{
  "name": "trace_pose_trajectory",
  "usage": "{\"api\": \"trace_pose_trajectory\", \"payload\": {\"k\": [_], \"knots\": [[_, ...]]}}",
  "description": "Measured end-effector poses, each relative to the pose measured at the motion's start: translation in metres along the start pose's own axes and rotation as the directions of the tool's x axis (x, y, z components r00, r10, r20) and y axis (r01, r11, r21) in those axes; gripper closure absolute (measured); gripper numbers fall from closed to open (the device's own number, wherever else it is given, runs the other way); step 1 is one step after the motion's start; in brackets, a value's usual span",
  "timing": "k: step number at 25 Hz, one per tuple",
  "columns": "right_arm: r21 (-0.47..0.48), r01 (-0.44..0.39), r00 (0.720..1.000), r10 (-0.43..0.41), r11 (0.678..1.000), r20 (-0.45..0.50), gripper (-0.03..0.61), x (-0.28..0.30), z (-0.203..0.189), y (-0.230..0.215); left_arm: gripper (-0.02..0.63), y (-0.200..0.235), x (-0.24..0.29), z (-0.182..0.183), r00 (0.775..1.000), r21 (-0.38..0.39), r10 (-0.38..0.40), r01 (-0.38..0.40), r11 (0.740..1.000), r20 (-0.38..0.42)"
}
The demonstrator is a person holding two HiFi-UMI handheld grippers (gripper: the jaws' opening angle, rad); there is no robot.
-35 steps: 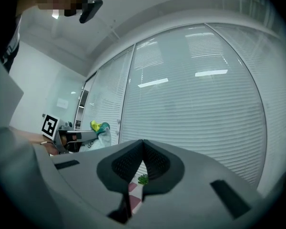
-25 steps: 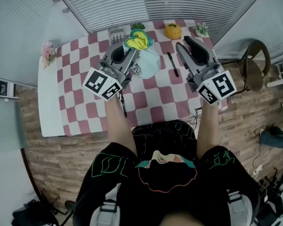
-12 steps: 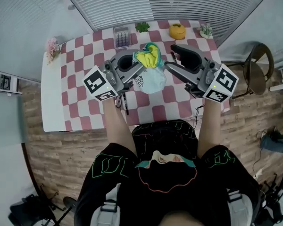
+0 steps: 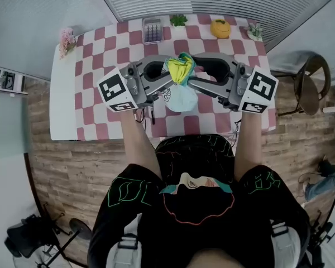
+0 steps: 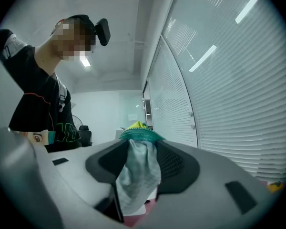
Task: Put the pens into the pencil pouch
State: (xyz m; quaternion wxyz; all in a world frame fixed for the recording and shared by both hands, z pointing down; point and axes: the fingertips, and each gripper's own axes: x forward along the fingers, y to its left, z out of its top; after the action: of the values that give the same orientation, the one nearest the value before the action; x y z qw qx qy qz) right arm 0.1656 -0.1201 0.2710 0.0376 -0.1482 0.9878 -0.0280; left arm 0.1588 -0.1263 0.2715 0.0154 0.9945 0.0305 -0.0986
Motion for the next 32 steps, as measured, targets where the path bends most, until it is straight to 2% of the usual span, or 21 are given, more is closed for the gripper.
{"api": "trace_pose_trajectory", "payload": {"k": [6,8,10,16,22,28,32], "knots": [[-0.042,-0.003,0.999,0.001,0.999,-0.046,0.491,0.006,-0.011,0.001,0.6,0.0,-0.009,-0.01,0.999,0.001,0.029,-0.029,1.0,-0.032],[-0.049,-0.004,0.999,0.002,0.999,-0.039,0.533,0.005,-0.011,0.0,0.597,0.001,-0.011,-0.009,0.999,0.007,0.036,-0.035,0.999,-0.027],[-0.051,-0.008,1.0,0.007,0.999,-0.018,0.549,0.002,-0.007,0.0,0.597,0.002,-0.012,-0.006,0.999,0.013,0.038,-0.037,0.999,-0.007],[-0.042,0.021,0.999,-0.019,0.999,0.047,0.554,-0.025,0.003,-0.009,0.598,0.009,-0.028,0.001,0.995,0.012,0.075,-0.076,0.997,0.059],[-0.074,0.046,0.999,-0.044,0.996,0.024,0.555,-0.045,0.003,-0.011,0.605,0.015,-0.028,-0.007,0.994,0.007,0.096,-0.097,0.995,0.053],[-0.046,0.058,0.998,-0.056,0.997,0.041,0.554,-0.049,-0.003,-0.012,0.614,0.016,-0.024,-0.011,0.992,-0.021,0.104,-0.103,0.994,0.066],[-0.016,0.031,0.998,-0.03,0.999,0.056,0.439,-0.052,-0.004,-0.009,0.614,0.018,-0.025,-0.016,0.992,-0.03,0.112,-0.111,0.993,0.05]]}}
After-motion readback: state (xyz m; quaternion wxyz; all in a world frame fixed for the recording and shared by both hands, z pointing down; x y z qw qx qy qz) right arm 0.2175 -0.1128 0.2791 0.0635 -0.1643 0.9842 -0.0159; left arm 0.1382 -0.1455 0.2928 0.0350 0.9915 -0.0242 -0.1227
